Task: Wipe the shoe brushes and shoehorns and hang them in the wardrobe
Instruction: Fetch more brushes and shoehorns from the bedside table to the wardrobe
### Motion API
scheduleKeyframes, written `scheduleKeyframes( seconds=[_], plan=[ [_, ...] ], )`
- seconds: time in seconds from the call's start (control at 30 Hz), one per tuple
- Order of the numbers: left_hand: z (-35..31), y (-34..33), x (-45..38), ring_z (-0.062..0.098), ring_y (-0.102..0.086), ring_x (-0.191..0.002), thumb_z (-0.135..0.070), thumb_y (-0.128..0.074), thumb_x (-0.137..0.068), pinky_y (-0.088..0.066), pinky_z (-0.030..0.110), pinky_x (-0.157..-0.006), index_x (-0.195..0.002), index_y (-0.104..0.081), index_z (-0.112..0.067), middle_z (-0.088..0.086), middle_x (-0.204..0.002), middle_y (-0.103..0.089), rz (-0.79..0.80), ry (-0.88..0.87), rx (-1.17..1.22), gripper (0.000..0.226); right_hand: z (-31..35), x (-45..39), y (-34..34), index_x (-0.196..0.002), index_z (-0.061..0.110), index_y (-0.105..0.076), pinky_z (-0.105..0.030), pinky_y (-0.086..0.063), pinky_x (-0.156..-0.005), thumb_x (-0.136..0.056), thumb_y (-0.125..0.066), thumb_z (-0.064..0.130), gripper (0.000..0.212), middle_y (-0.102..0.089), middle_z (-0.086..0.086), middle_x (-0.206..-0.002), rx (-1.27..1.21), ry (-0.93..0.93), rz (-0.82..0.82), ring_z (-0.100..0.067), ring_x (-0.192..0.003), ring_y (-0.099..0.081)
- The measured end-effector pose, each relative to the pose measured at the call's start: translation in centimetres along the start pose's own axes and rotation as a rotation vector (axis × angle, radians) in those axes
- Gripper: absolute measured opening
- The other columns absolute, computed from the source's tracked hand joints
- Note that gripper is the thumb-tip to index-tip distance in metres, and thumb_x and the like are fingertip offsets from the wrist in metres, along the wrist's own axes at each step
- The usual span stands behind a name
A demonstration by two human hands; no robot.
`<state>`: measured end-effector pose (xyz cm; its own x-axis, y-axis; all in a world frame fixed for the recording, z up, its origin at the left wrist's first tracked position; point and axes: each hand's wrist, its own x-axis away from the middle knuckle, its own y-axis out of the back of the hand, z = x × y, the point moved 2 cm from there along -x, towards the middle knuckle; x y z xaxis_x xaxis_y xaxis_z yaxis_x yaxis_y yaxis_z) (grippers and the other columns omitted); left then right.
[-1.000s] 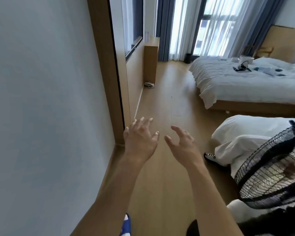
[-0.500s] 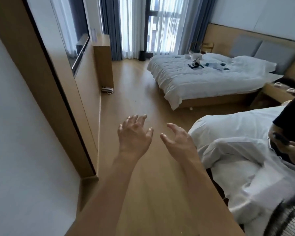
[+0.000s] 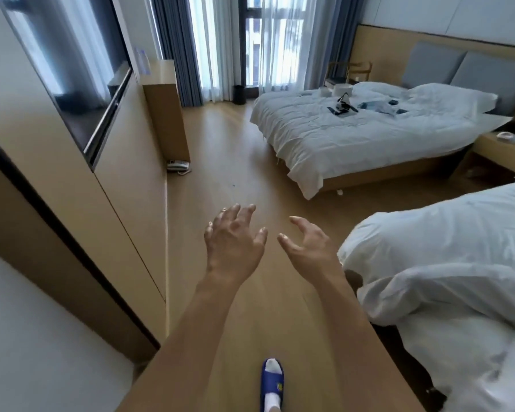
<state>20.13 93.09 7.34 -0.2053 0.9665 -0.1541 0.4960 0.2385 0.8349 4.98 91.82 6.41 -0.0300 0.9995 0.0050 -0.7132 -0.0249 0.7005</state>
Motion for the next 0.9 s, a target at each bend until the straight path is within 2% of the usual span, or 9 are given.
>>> scheduleKeyframes(
  seconds=[0.33, 0.5, 0.9],
  plan=[
    [-2.1, -3.0, -21.4, 0.023, -0.031, -0.145, -0.042, -0.058, -0.093, -0.024, 0.046, -0.118, -0.144, -0.046, -0.031, 0.000, -0.155, -0.039, -0.066, 0.070, -0.011, 0.054, 1.7, -23.1, 0.8, -0.147, 0.025, -0.045, -0.035, -0.038, -0.111, -0.095, -0.060, 0.041, 0.056, -0.048, -0.003, -0.149, -0.025, 0.050, 0.059, -0.019, -0.137, -0.044],
    [-4.1, -5.6, -29.4, 0.024, -0.029, -0.146, -0.042, -0.057, -0.094, -0.022, 0.047, -0.119, -0.145, -0.044, -0.031, 0.000, -0.156, -0.039, -0.036, 0.058, 0.000, 0.054, 0.6, -30.8, 2.1, -0.146, 0.024, -0.046, -0.034, -0.038, -0.109, -0.095, -0.060, 0.040, 0.055, -0.049, -0.003, -0.147, -0.042, 0.042, 0.037, -0.020, -0.136, -0.045],
    [-10.8, -15.9, -48.9, 0.020, -0.029, -0.146, -0.041, -0.057, -0.094, -0.019, 0.044, -0.120, -0.146, -0.044, -0.030, -0.003, -0.154, -0.040, 0.128, -0.201, 0.098, 0.055, -6.0, -47.7, 6.3, -0.146, 0.027, -0.046, -0.029, -0.039, -0.103, -0.094, -0.061, 0.043, 0.056, -0.050, 0.000, -0.147, -0.041, -0.172, -0.182, -0.017, -0.133, -0.048]
  ],
)
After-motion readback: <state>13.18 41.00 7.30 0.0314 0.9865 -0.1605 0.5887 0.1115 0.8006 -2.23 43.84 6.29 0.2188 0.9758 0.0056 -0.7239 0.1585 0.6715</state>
